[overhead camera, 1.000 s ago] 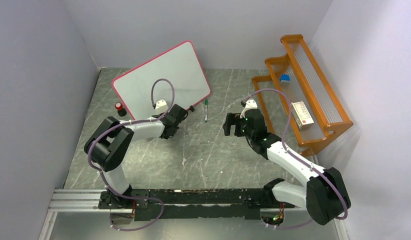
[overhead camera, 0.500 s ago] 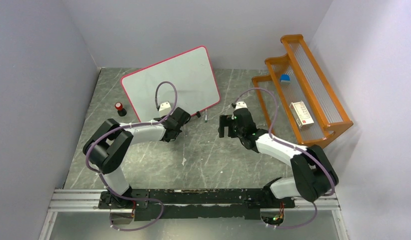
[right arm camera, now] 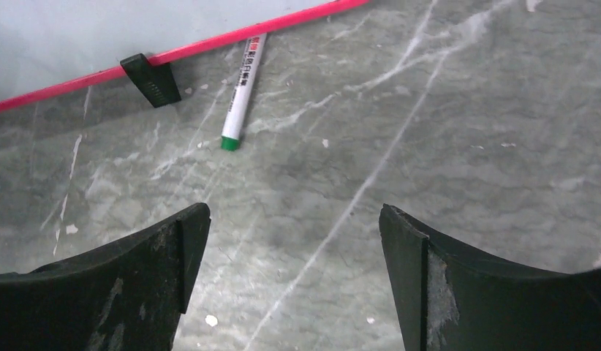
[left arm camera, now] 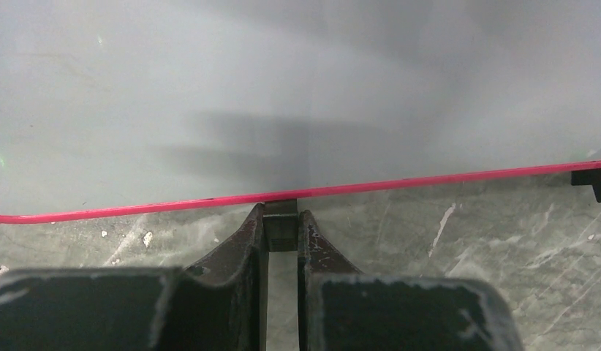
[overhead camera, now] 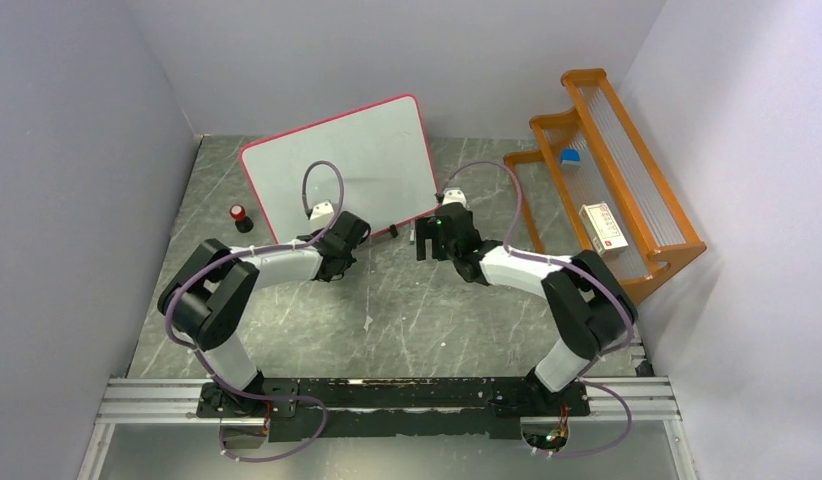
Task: Write a sentence on the whiteboard
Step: Move the whiteboard marker to the center of the board.
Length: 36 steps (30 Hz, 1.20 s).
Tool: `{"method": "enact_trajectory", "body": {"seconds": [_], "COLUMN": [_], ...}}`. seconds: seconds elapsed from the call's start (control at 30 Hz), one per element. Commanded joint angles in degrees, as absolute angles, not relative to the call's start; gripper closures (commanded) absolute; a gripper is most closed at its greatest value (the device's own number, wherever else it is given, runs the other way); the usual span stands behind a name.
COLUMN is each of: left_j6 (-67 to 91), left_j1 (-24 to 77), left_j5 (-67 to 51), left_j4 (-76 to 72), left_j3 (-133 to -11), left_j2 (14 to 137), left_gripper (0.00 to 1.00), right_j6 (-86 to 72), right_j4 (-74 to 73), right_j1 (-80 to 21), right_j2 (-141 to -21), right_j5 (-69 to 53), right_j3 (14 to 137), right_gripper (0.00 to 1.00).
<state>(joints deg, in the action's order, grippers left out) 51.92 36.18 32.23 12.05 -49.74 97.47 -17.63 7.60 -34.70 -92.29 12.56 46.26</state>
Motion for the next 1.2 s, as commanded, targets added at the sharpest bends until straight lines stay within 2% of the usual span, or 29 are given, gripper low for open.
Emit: {"method": "enact_trajectory", "body": {"seconds": [0.0,0.4,0.53,0.73,0.93,1.17], "left_j6": [49.59,47.92,47.68,47.21,46.81,46.07], "left_j1": [35.22,35.17,35.14,34.07,33.34,32.24], "left_j5": [30.01,27.80,26.76,25.14,24.78,24.97], "left_j4": [17.77,20.36,20.82,19.55,19.25,18.78], "left_j3": [-46.19,-43.36,-42.80,-41.41,-41.48,-41.57], "left_j2": [97.85,86.01,83.70,81.84,81.57,81.43], "left_gripper": [0.84,0.45,0.42,0.41,0.41,0.41], "right_j6": [-18.80,-21.12,-21.68,-22.73,-23.73,-30.72], "right_j4": [10.42,10.79,10.26,9.29,6.54,-1.93], "right_j1": [-36.30,-38.38,-38.63,-38.85,-38.85,-38.60], "right_j2": [-96.97,-108.71,-111.82,-114.20,-111.05,-101.92], "right_j5": [15.41,19.48,20.88,23.28,25.25,28.62], "right_j3": [49.67,58.44,60.98,61.96,58.01,49.94], "right_gripper": [0.13,0.35,0.42,0.60,1.00,1.00]}}
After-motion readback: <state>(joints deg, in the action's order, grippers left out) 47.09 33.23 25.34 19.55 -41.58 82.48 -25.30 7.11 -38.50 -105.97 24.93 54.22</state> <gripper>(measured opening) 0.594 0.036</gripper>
